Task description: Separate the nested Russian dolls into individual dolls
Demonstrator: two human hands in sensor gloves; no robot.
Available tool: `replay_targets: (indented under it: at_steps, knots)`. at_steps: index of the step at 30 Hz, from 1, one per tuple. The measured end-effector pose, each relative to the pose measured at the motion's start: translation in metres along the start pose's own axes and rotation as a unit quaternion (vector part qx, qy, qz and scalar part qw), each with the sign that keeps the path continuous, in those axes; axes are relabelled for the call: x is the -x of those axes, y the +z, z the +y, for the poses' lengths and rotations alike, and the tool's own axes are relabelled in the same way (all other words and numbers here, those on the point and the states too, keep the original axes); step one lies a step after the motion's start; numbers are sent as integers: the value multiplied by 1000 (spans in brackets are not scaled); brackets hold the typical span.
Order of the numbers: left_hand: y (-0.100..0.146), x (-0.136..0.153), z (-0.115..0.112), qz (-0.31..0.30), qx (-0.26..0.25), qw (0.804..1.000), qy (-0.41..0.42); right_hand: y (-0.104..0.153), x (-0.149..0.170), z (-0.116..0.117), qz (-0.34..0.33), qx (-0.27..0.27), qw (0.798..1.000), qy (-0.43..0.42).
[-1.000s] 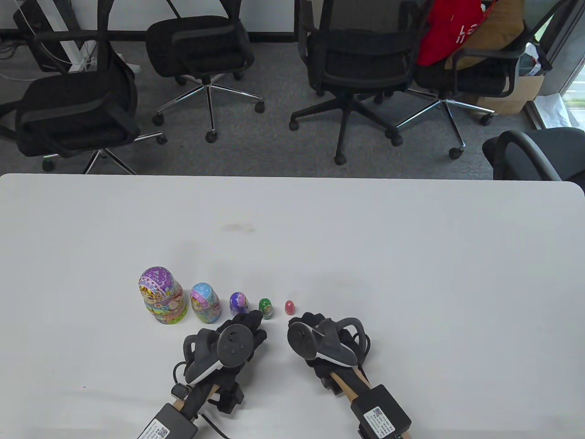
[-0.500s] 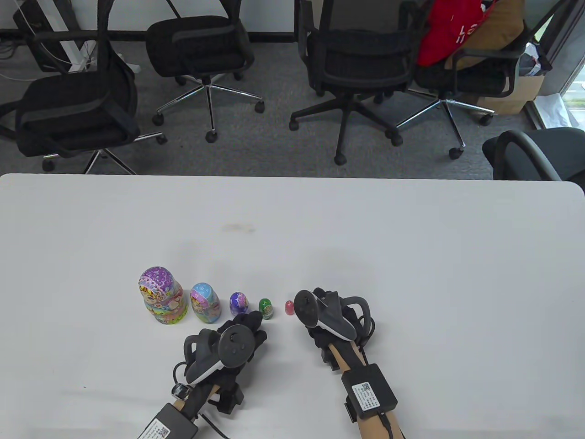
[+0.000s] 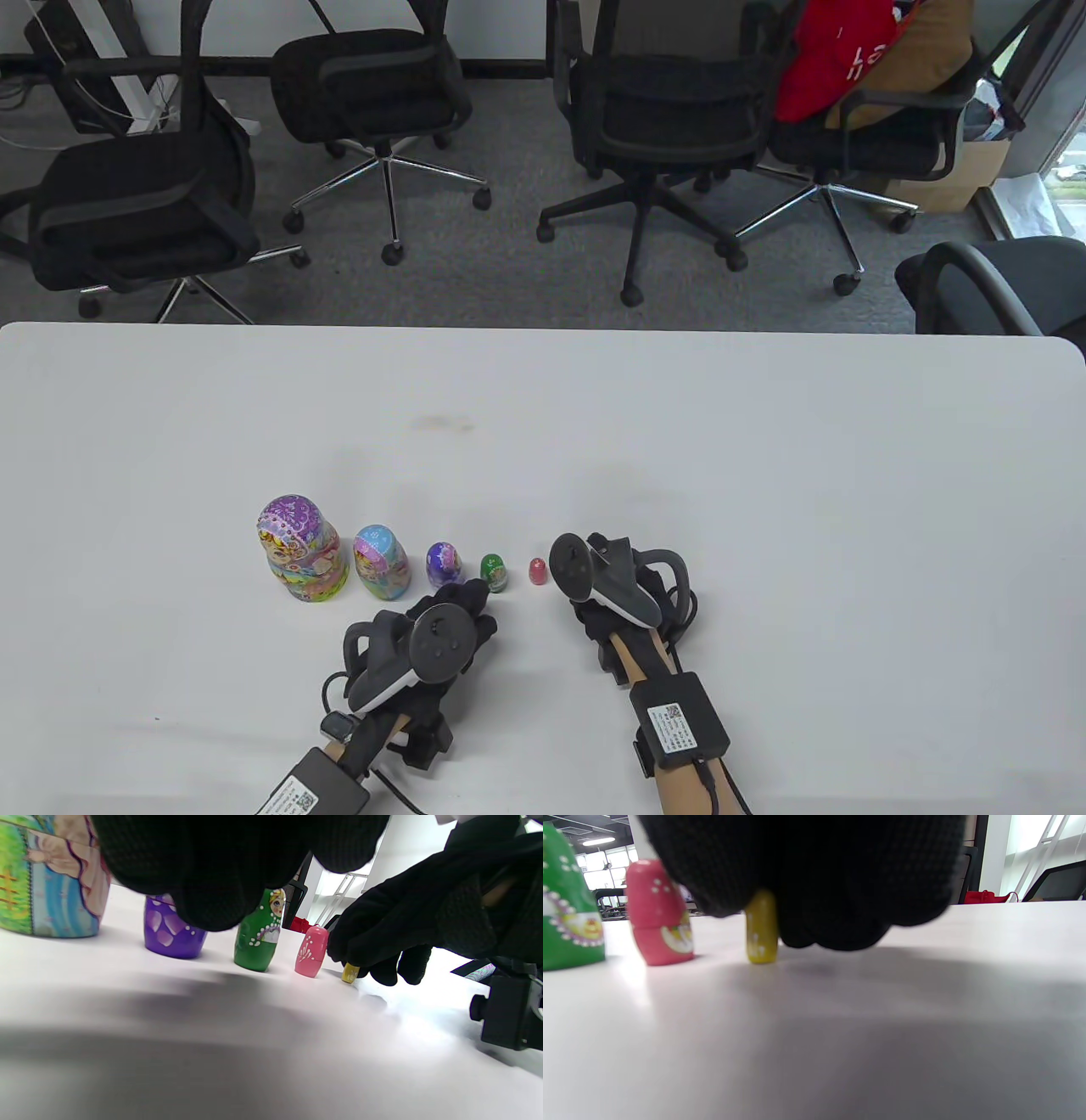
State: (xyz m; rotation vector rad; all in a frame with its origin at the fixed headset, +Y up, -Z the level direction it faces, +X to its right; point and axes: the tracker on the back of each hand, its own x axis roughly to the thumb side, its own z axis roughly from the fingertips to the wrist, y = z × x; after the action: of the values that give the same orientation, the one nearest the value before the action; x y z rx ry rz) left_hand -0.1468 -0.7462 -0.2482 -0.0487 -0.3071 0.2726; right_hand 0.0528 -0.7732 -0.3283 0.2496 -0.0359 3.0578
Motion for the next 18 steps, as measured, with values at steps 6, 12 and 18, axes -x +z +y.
replay_targets:
  at_steps: [6, 12, 18]
  knots:
    - [0, -1, -1, -1, 1, 1000, -3, 0, -2, 2, -1, -9, 1000, 4]
    - [0, -1, -1, 0, 2, 1000, -2, 2, 0, -1, -2, -15, 1000, -10]
    - [2, -3, 14, -5, -29, 999, 15, 14, 12, -20, -2, 22, 998, -51]
